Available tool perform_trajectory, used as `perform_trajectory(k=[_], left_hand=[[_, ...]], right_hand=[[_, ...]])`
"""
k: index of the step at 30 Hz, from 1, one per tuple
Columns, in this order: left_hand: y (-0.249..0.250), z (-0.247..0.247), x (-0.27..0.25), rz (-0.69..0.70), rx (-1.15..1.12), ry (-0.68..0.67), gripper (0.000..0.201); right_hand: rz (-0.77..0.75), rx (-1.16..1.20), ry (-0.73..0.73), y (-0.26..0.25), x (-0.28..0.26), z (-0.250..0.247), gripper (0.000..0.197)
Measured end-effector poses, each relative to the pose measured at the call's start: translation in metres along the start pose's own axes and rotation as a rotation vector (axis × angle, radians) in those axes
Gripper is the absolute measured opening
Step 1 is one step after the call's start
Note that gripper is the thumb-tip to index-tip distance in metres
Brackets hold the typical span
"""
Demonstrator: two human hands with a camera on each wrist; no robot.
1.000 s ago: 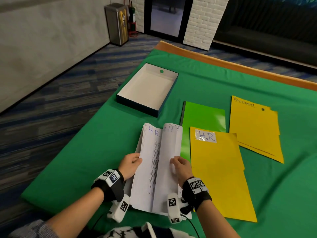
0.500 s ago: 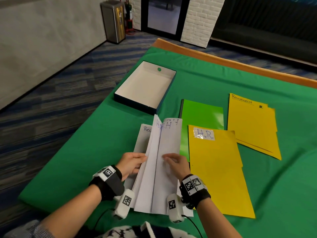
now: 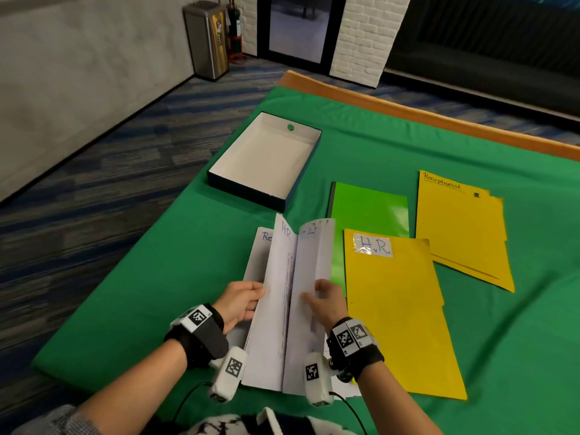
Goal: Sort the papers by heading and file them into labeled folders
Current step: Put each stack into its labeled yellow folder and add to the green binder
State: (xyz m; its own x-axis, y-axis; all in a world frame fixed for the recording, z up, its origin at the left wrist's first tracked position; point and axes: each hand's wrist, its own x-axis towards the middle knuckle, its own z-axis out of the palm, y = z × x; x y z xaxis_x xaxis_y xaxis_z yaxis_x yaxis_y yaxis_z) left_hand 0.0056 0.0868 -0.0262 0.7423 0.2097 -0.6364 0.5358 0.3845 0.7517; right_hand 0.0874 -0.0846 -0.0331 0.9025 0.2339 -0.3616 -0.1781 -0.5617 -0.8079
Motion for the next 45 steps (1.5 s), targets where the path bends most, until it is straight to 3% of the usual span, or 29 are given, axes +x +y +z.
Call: perform_trajectory(k=[5,10,14,19,23,28,34,37,39,43,45], left_hand=[[-0.001,-0.010,0.000,-0.006,-0.054,0.022,0.011],[0.002,-0.006,-0.003,-0.023,-0.098,-0.030,0.014],[0.006,0.001,-0.004,-0.052,-0.090,-0.079,0.023],[0.011,0.007,-0.006,-0.076,-0.058,-0.155,0.020],[0.011,0.011,-0.006,-0.054,0.035,-0.121,0.017],[0.009,0.009,-0.004,-0.086,0.064,-0.154,0.044],[0.005,0.011,-0.002,-0.045,0.126,-0.119,0.022],[0.002,0.010,0.002,-0.038,0.126,-0.114,0.024],[0.000,0.009,0.006,-0.016,0.144,-0.094,0.034],[-0.006,0.002,0.011,0.061,0.146,-0.042,0.071],[-0.007,-0.001,0.010,0.075,0.160,-0.024,0.063]], right_hand=[[0.041,0.086,0.025,0.006,-0.001,-0.009,0.023],[-0.114,0.087,-0.032,-0.004,-0.010,-0.016,0.073],[-0.169,-0.053,-0.139,-0.009,-0.008,-0.011,0.049],[-0.167,-0.046,-0.136,-0.013,-0.008,0.001,0.034],[-0.145,-0.053,-0.140,-0.012,-0.007,0.008,0.045],[-0.115,-0.072,-0.174,-0.009,-0.009,0.008,0.051],[-0.074,-0.069,-0.240,-0.010,-0.012,0.008,0.068],[-0.073,-0.060,-0.246,-0.009,-0.012,0.007,0.066],[-0.050,-0.035,-0.248,-0.008,-0.012,0.008,0.058],[0.016,0.106,-0.224,-0.004,-0.009,0.008,0.032],[0.066,0.171,-0.192,-0.001,-0.008,0.005,0.013]])
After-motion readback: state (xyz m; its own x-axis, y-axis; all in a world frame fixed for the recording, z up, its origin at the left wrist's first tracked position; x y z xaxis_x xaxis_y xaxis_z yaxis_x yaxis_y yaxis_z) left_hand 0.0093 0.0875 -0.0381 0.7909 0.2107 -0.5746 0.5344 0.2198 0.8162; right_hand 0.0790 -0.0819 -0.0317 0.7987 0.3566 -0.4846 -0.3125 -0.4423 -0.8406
